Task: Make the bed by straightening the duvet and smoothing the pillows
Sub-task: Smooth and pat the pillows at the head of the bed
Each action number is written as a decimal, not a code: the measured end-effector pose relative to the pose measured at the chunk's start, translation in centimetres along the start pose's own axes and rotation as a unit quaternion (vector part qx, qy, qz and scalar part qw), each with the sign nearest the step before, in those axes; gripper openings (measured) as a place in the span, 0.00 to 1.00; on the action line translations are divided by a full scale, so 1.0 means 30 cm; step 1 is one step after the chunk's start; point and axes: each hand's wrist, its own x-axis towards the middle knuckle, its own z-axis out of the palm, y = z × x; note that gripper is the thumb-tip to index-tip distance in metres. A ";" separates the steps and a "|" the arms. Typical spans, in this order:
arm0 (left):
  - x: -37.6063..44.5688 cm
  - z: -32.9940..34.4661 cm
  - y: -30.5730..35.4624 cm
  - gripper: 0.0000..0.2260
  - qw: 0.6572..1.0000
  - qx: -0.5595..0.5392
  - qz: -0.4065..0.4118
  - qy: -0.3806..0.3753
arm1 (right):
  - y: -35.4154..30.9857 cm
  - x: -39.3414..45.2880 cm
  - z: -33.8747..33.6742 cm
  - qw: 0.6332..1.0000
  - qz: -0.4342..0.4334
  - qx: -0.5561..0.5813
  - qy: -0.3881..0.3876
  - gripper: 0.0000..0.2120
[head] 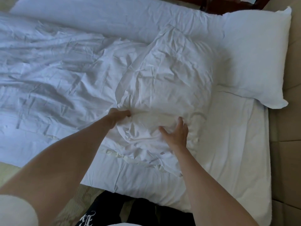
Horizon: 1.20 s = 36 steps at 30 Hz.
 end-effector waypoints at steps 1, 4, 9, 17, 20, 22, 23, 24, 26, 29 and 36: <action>-0.002 -0.011 0.018 0.35 0.997 0.078 0.007 0.018 | -0.004 0.007 -0.002 1.000 0.008 -0.019 -0.001 0.48; 0.045 -0.069 0.021 0.45 0.979 0.204 0.006 0.026 | -0.012 0.028 0.001 0.996 0.017 -0.092 -0.014 0.47; 0.105 -0.074 -0.086 0.25 0.995 0.071 -0.002 -0.076 | 0.016 -0.024 0.089 0.990 0.022 -0.139 0.006 0.48; -0.118 -0.387 -0.004 0.04 0.981 -0.089 0.158 -0.068 | -0.125 -0.192 0.236 0.997 0.044 -0.012 0.061 0.55; -0.167 -0.586 -0.099 0.03 0.961 -0.158 0.224 0.029 | -0.278 -0.260 0.363 0.999 -0.016 -0.030 0.041 0.54; -0.112 -0.664 -0.286 0.05 0.966 -0.175 0.171 0.087 | -0.334 -0.303 0.450 0.996 -0.055 -0.065 -0.001 0.54; -0.083 -0.689 -0.398 0.10 0.975 -0.162 0.121 0.093 | -0.343 -0.325 0.483 0.995 -0.059 -0.080 -0.025 0.53; -0.044 -0.700 -0.506 0.17 0.986 -0.130 0.067 0.078 | -0.339 -0.339 0.506 0.994 -0.055 -0.090 -0.042 0.52; 0.002 -0.702 -0.643 0.32 0.997 -0.067 0.024 0.035 | -0.317 -0.344 0.519 0.993 -0.045 -0.098 -0.046 0.49; -0.006 -0.697 -0.633 0.34 0.996 -0.027 0.073 0.051 | -0.286 -0.329 0.479 0.992 -0.025 -0.117 -0.037 0.45; -0.020 -0.589 -0.396 0.34 0.955 0.180 0.233 0.031 | -0.209 -0.321 0.376 0.995 0.008 -0.096 -0.031 0.39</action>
